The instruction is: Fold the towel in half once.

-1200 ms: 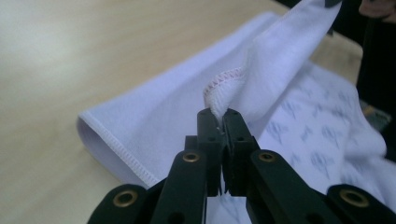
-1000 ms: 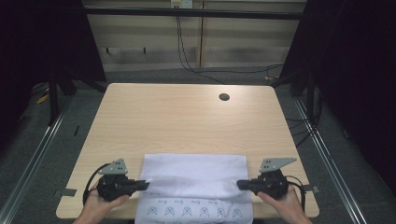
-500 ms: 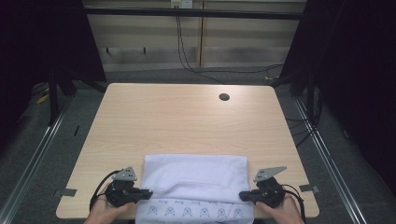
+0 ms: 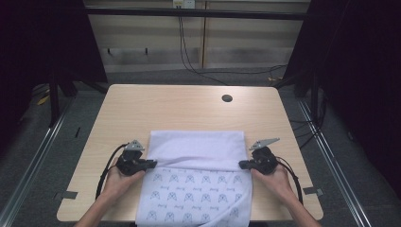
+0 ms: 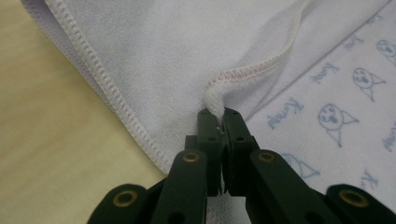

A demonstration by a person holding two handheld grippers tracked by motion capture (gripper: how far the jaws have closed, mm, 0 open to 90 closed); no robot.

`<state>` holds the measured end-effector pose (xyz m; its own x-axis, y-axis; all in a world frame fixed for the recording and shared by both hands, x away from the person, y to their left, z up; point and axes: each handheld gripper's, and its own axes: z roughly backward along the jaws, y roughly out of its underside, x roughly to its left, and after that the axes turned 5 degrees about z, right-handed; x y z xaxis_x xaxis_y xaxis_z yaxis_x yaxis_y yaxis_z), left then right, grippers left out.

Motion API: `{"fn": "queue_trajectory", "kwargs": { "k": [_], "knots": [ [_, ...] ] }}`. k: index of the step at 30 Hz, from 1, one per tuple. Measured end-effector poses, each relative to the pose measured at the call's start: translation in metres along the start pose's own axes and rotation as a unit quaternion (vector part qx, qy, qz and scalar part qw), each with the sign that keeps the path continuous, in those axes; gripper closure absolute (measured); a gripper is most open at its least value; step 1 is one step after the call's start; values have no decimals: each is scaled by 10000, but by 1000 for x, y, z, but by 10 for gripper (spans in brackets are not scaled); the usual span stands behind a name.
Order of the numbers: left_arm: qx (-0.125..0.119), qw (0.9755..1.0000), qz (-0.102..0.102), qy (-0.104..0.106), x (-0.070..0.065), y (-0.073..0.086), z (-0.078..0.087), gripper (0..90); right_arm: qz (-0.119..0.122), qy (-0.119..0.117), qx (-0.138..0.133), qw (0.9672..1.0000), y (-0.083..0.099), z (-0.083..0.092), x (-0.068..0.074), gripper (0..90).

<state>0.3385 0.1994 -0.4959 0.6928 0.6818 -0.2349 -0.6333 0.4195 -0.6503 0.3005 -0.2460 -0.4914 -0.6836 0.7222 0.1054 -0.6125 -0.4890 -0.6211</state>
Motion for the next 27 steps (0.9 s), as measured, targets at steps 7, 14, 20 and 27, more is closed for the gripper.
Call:
{"fn": "queue_trajectory", "kwargs": {
  "k": [7, 14, 20, 27],
  "knots": [
    [-136, 9996, -24, -263, 20, -20, -15, 876, -167, 287, -72, 9994, -29, -22, -34, 884],
    [-282, 9970, 63, -719, 49, -52, -36, 876, -332, 512, -161, 9980, -60, -46, -61, 883],
    [-504, 9939, 211, -957, 73, -77, -57, 877, -623, 883, -129, 9941, -84, -62, -81, 882],
    [-564, 9916, 444, -1079, 80, -87, -65, 876, -616, 1370, -86, 9886, -103, -76, -92, 882]
  ]
}}
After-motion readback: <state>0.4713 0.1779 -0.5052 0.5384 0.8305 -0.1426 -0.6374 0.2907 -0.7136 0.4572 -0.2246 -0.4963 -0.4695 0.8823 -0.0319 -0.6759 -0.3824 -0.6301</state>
